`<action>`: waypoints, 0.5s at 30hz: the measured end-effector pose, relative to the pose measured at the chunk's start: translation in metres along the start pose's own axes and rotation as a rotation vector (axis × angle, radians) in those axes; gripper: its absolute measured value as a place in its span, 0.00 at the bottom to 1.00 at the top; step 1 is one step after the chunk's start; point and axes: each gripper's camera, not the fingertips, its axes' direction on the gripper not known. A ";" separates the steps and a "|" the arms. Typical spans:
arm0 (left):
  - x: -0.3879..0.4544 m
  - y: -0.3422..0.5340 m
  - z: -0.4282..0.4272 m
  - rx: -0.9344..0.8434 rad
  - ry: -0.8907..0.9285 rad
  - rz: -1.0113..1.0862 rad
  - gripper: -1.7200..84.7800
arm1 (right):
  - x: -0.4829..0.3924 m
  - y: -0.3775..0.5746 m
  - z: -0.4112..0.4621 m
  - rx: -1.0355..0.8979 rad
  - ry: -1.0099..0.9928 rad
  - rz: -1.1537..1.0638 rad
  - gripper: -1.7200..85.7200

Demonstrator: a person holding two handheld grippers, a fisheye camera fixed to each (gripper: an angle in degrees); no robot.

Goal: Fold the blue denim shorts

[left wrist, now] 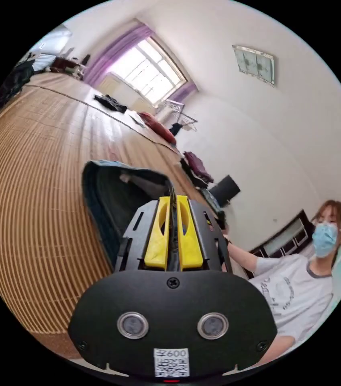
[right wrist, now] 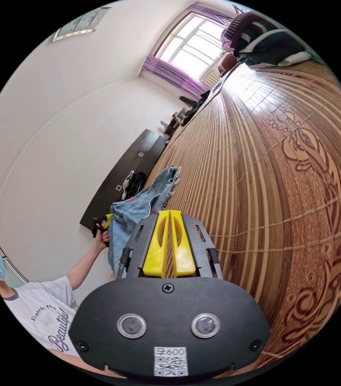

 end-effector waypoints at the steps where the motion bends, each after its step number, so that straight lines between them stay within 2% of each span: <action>1: -0.010 0.001 0.032 -0.170 -0.143 -0.014 0.05 | 0.000 0.000 0.000 0.001 0.001 0.001 0.01; 2: -0.009 0.004 0.043 -0.208 -0.196 0.008 0.05 | -0.001 0.000 -0.001 0.003 0.001 -0.003 0.01; 3: -0.007 0.012 0.043 -0.140 -0.207 0.007 0.05 | -0.002 0.000 -0.001 0.005 -0.006 -0.005 0.01; 7: -0.023 0.031 0.043 -0.040 -0.118 -0.082 0.05 | -0.007 -0.002 0.001 -0.006 0.006 -0.021 0.01; 10: -0.020 0.033 0.045 -0.026 -0.130 -0.089 0.05 | -0.021 0.000 0.000 -0.004 0.032 -0.054 0.02; 13: -0.016 0.032 0.047 -0.028 -0.152 -0.083 0.05 | -0.042 0.013 0.010 -0.107 -0.066 -0.071 0.04; 15: -0.019 0.032 0.047 -0.028 -0.136 -0.098 0.05 | -0.069 0.037 0.034 -0.229 -0.137 -0.100 0.11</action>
